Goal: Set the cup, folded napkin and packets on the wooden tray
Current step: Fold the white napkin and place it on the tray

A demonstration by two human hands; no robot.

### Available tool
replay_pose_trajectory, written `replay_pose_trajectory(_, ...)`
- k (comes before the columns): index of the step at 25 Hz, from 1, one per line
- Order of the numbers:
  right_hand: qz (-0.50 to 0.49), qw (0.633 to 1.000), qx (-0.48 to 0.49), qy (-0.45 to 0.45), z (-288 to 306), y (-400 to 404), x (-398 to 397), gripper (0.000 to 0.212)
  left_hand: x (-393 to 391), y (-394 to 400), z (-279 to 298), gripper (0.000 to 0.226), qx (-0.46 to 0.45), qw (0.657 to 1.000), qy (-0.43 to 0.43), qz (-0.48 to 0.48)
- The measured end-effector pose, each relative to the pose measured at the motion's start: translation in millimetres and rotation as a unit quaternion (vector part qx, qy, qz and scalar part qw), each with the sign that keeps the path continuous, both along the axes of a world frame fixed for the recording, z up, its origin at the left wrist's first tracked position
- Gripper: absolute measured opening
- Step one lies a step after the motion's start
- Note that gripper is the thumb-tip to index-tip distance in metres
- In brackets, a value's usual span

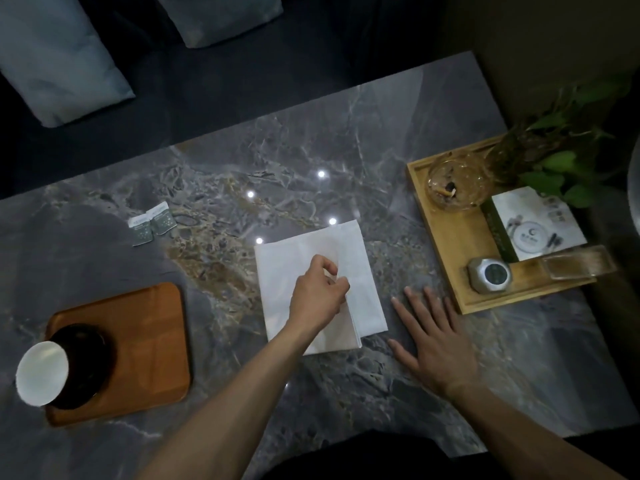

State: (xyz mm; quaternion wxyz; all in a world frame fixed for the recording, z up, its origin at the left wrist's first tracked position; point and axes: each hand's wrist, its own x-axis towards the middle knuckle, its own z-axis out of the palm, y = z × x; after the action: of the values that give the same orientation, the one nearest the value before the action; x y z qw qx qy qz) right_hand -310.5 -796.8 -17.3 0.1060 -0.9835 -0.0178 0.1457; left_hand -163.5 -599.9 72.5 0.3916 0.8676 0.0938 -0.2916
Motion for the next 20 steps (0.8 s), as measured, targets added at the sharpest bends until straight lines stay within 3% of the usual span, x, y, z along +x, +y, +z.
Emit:
replay_pose_trajectory(11,0.012,0.999,0.005,-0.034,-5.2,-1.6,-2.6,0.069,3.6,-35.5,-22.5,0.017,0.021,1.000,0.014,0.007)
replay_pose_trajectory(20,0.017,0.998,0.001,-0.053,-8.9,-0.7,-3.7,0.068,2.0,-47.3,-37.7,0.021,0.101,0.995,0.002,-0.028)
